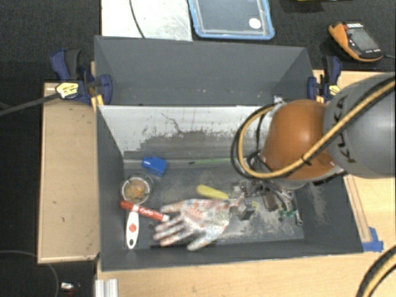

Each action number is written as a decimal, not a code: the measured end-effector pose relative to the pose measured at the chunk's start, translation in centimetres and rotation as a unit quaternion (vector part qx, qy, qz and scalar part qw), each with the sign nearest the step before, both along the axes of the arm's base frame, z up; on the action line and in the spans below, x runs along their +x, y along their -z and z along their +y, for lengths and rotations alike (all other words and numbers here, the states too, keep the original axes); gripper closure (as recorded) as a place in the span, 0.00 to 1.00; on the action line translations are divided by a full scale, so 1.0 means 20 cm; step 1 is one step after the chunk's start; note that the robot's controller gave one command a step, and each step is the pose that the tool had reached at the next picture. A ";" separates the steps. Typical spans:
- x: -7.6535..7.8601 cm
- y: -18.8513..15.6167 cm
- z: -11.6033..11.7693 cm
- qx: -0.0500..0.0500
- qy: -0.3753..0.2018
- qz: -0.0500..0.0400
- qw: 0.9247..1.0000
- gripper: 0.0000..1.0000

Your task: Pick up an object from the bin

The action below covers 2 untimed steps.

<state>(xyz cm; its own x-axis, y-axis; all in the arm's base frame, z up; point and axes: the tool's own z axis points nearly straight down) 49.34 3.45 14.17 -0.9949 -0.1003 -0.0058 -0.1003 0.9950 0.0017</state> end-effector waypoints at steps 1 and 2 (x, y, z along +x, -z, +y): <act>0.21 -0.42 0.07 0.000 -0.052 -0.002 0.999 1.00; 0.17 -0.78 0.05 0.000 0.021 0.000 1.000 1.00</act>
Offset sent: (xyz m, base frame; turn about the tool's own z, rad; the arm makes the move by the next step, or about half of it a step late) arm 0.0306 0.0103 0.1803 0.0808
